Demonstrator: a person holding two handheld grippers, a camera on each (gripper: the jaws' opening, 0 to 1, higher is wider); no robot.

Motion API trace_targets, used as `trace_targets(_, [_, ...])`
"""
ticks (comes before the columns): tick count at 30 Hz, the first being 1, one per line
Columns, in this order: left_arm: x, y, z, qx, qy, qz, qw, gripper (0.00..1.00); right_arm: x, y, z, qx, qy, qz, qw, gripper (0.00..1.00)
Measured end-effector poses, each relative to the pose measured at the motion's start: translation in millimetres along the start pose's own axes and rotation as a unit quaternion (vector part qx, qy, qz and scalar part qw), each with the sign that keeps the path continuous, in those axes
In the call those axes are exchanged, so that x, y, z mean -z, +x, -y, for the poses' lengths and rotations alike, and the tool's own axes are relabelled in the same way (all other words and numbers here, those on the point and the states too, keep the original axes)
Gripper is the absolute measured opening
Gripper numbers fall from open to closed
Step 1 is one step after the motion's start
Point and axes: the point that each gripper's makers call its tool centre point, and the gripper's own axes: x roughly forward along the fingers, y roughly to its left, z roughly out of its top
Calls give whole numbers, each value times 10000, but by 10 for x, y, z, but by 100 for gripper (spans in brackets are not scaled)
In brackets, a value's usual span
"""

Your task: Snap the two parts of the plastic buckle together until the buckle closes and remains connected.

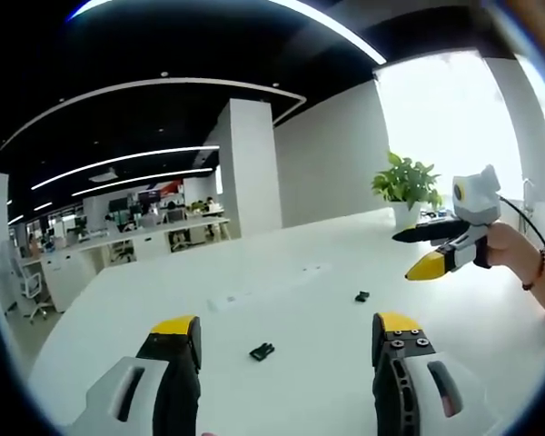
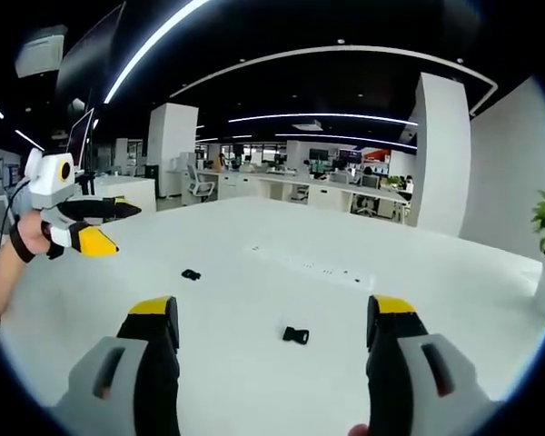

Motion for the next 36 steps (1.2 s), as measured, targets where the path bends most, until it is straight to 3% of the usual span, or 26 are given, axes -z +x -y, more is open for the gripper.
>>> trace_targets(36, [-84, 217, 42, 139, -40, -37, 9999, 77, 7, 169, 111, -11, 147, -70, 9999, 85])
